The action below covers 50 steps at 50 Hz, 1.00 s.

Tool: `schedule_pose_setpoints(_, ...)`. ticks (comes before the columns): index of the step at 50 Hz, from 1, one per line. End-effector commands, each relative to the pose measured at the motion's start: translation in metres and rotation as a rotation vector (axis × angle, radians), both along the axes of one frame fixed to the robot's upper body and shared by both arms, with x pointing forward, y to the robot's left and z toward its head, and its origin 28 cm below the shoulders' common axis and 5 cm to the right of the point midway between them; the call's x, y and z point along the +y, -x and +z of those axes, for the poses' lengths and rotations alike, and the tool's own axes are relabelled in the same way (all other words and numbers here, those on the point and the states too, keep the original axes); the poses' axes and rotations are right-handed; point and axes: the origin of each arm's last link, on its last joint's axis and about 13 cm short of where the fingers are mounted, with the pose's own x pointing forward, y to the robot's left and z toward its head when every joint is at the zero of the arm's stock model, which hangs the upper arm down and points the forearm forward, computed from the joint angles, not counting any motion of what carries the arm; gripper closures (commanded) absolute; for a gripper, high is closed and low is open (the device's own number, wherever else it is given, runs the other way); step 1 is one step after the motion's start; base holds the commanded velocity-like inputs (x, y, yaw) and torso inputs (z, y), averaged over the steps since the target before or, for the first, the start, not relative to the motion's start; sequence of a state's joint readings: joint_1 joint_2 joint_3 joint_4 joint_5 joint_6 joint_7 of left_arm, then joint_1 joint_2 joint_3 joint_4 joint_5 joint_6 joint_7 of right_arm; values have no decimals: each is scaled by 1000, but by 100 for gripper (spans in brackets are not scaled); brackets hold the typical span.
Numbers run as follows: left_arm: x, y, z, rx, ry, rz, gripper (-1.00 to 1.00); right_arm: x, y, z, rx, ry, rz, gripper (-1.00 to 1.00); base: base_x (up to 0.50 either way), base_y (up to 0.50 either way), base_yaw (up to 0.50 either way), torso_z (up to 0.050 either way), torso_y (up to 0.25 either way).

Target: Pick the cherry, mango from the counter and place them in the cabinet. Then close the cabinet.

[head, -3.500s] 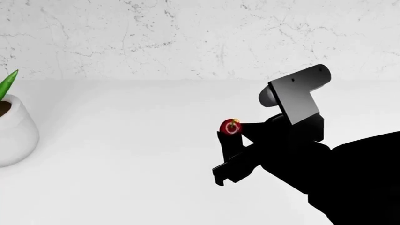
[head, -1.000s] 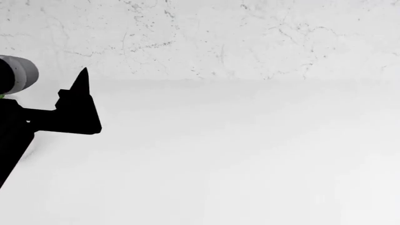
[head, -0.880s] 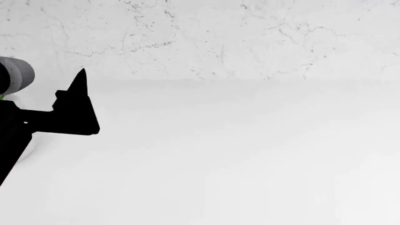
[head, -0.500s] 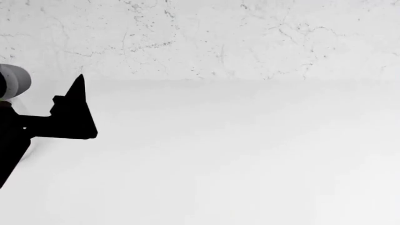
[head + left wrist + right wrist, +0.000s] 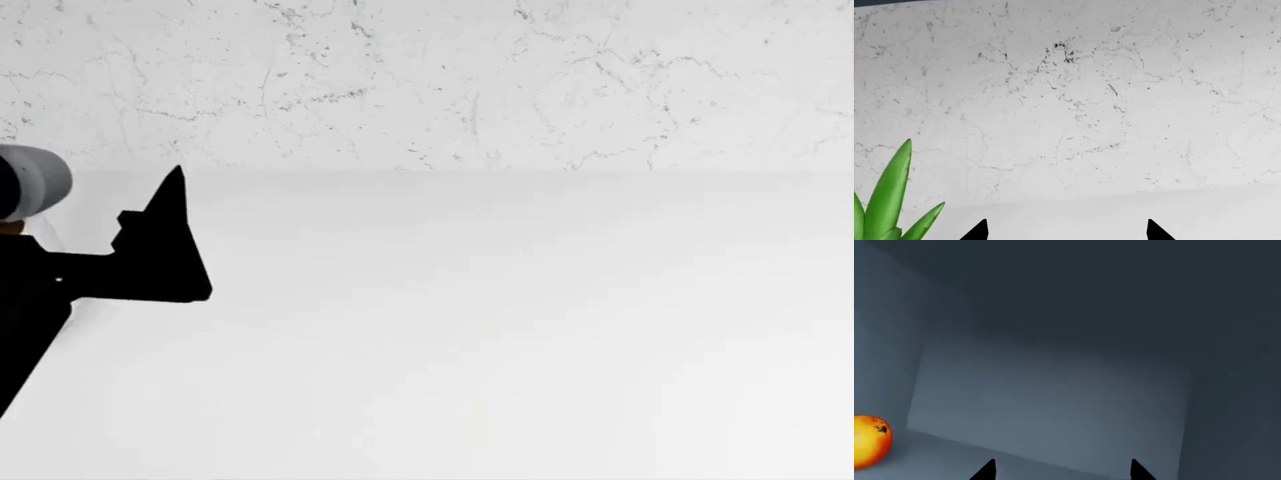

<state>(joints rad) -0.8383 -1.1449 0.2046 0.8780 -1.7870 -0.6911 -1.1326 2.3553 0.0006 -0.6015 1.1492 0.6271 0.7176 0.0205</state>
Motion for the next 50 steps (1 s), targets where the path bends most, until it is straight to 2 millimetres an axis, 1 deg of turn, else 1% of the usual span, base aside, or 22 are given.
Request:
schedule_pose_setpoints(1,-1,0,-1,4,2,-5,-100,6,22,15,-92,12,50,-100,0,0,0,0,0)
schedule_pose_setpoints(13,-2,1,-2,8,3,-7,-100,16,41,21,-136,74,80,-100,0,0,0,0,0)
schedule_pose_setpoints(21,-2,0,-6,18,7,-6,-100,23,64,28,-214,116,95,-100,0,0,0,0,0)
schedule_pose_setpoints(28,-2,0,-6,17,9,-3,-100,25,82,30,-275,129,92,-100,0,0,0,0,0)
schedule_pose_setpoints(36,-2,-1,-9,22,10,-2,-100,14,102,9,-267,89,152,-100,0,0,0,0,0)
schedule_pose_setpoints(44,-3,-1,-10,29,10,-2,-100,-1,119,2,-247,39,239,-100,0,0,0,0,0)
schedule_pose_setpoints(50,-3,-1,-10,34,12,-6,-100,-7,133,-6,-240,24,283,-100,0,0,0,0,0)
